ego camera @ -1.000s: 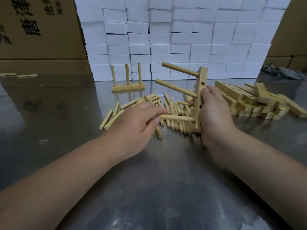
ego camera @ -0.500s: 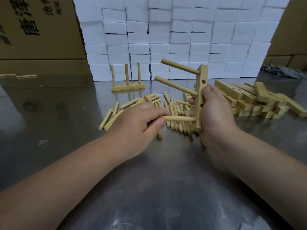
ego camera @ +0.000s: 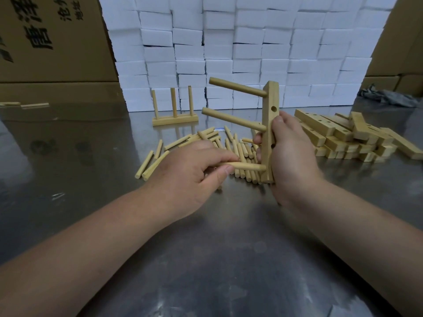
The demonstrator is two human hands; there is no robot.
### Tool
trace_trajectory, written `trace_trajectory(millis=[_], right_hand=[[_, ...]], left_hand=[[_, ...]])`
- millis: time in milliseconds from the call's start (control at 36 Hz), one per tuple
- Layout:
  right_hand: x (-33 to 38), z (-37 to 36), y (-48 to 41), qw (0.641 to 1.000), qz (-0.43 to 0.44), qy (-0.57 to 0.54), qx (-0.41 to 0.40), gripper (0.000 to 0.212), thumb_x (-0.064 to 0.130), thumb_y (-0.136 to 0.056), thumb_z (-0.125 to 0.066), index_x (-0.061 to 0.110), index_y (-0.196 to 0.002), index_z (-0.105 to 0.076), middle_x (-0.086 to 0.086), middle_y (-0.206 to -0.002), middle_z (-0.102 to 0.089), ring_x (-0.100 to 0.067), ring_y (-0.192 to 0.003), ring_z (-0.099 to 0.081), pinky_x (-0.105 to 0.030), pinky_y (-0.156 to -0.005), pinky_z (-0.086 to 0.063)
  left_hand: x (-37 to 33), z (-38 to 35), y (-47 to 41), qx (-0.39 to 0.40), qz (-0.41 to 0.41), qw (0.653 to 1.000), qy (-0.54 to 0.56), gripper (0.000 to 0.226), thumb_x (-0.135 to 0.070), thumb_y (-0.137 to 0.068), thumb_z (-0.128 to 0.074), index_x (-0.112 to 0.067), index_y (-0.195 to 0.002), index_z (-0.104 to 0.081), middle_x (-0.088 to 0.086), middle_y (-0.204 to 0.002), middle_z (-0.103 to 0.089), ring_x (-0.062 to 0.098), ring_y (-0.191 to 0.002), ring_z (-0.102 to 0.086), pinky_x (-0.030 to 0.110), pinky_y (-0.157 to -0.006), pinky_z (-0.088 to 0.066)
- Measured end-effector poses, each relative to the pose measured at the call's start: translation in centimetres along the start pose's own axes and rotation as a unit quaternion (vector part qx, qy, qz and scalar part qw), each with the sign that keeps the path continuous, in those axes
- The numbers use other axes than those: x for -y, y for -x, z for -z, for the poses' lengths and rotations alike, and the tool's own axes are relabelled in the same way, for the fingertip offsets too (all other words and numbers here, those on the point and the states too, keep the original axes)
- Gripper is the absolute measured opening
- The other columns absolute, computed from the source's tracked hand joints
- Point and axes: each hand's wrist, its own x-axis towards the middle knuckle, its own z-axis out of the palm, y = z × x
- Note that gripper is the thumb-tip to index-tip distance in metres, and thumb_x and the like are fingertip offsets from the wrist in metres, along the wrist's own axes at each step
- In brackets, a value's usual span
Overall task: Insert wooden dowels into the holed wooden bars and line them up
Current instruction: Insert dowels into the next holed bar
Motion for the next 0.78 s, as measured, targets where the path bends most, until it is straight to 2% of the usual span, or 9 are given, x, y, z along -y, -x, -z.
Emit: trace_trajectory(millis=[139, 278, 389, 444, 500, 556, 611, 695, 778], right_hand=[[0.10, 0.05, 0.08, 1.000, 0.012, -0.007, 0.025, 0.021, 0.027, -0.101, -0.032, 0.031, -0.107, -0.052, 0.007, -0.053, -0.055, -0.008, -0.043, -0.041, -0.018, -0.044, -0.036], [0.06, 0.05, 0.31, 0.998, 0.009, -0.033, 0.053, 0.021, 0.024, -0.102, -0.030, 0.035, -0.103, -0.048, 0.004, -0.055, -0.055, -0.011, -0.043, -0.045, -0.017, -0.042, -0.039], [0.07, 0.12, 0.40, 0.998, 0.014, -0.035, 0.053, 0.025, 0.025, -0.101, -0.030, 0.028, -0.120, -0.047, 0.004, -0.055, -0.053, -0.011, -0.043, -0.046, -0.018, -0.041, -0.040], [0.03, 0.14, 0.44, 0.998, 0.019, -0.027, 0.053, 0.027, 0.026, -0.101, -0.031, 0.027, -0.124, -0.046, 0.004, -0.056, -0.053, -0.011, -0.044, -0.047, -0.019, -0.042, -0.041], [-0.07, 0.17, 0.45, 0.998, 0.018, -0.020, 0.055, 0.025, 0.026, -0.101, -0.032, 0.031, -0.120, -0.047, 0.004, -0.056, -0.053, -0.011, -0.044, -0.048, -0.020, -0.042, -0.041], [-0.16, 0.19, 0.44, 0.998, 0.014, -0.022, 0.058, 0.021, 0.026, -0.101, -0.033, 0.037, -0.107, -0.049, 0.006, -0.054, -0.053, -0.010, -0.042, -0.049, -0.021, -0.041, -0.042], [-0.14, 0.20, 0.47, 0.998, 0.012, -0.029, 0.062, 0.022, 0.026, -0.101, -0.033, 0.039, -0.100, -0.051, 0.008, -0.051, -0.053, -0.010, -0.041, -0.049, -0.020, -0.041, -0.042], [-0.07, 0.27, 0.53, 0.997, 0.012, -0.042, 0.070, 0.022, 0.026, -0.101, -0.033, 0.033, -0.113, -0.051, 0.008, -0.051, -0.053, -0.009, -0.042, -0.050, -0.021, -0.043, -0.044], [-0.06, 0.32, 0.59, 0.996, 0.016, -0.046, 0.073, 0.024, 0.026, -0.101, -0.032, 0.030, -0.118, -0.049, 0.008, -0.051, -0.053, -0.009, -0.042, -0.051, -0.021, -0.043, -0.045]], left_hand=[[0.11, -0.09, 0.01, -0.007, 0.004, 1.000, 0.012, 0.023, -0.020, -0.085, -0.059, -0.022, -0.106, -0.069, -0.019, -0.070, -0.049, -0.005, -0.073, -0.047, 0.005, -0.064, -0.034], [0.32, -0.19, 0.05, -0.008, 0.010, 1.000, 0.020, 0.019, -0.016, -0.084, -0.063, -0.023, -0.100, -0.071, -0.020, -0.067, -0.051, -0.003, -0.072, -0.048, 0.006, -0.061, -0.034], [0.41, -0.21, 0.01, 0.002, 0.016, 1.000, 0.027, 0.017, -0.021, -0.085, -0.060, -0.025, -0.098, -0.071, -0.029, -0.075, -0.054, -0.006, -0.072, -0.048, 0.005, -0.060, -0.033], [0.38, -0.20, 0.04, 0.005, 0.017, 0.999, 0.030, 0.017, -0.023, -0.085, -0.060, -0.026, -0.098, -0.071, -0.028, -0.071, -0.056, -0.006, -0.073, -0.049, 0.006, -0.060, -0.034], [0.30, -0.25, 0.05, 0.009, 0.018, 0.999, 0.036, 0.020, -0.029, -0.083, -0.057, -0.027, -0.098, -0.070, -0.027, -0.069, -0.056, -0.006, -0.072, -0.051, 0.012, -0.059, -0.034], [0.21, -0.34, 0.08, 0.014, 0.028, 0.999, 0.042, 0.022, -0.034, -0.081, -0.054, -0.031, -0.099, -0.068, -0.029, -0.070, -0.058, -0.006, -0.071, -0.052, 0.016, -0.058, -0.034], [0.26, -0.41, 0.09, 0.024, 0.038, 0.997, 0.055, 0.014, -0.031, -0.085, -0.057, -0.035, -0.090, -0.070, -0.031, -0.071, -0.058, -0.006, -0.069, -0.053, 0.013, -0.055, -0.035], [0.20, -0.42, 0.19, 0.025, 0.059, 0.994, 0.092, 0.030, -0.022, -0.086, -0.061, -0.051, -0.078, -0.061, -0.030, -0.062, -0.057, -0.008, -0.063, -0.052, 0.005, -0.054, -0.037], [0.04, -0.40, 0.15, 0.033, 0.084, 0.989, 0.113, 0.030, -0.025, -0.084, -0.059, -0.052, -0.072, -0.058, -0.029, -0.060, -0.057, -0.009, -0.061, -0.051, 0.003, -0.054, -0.036]])
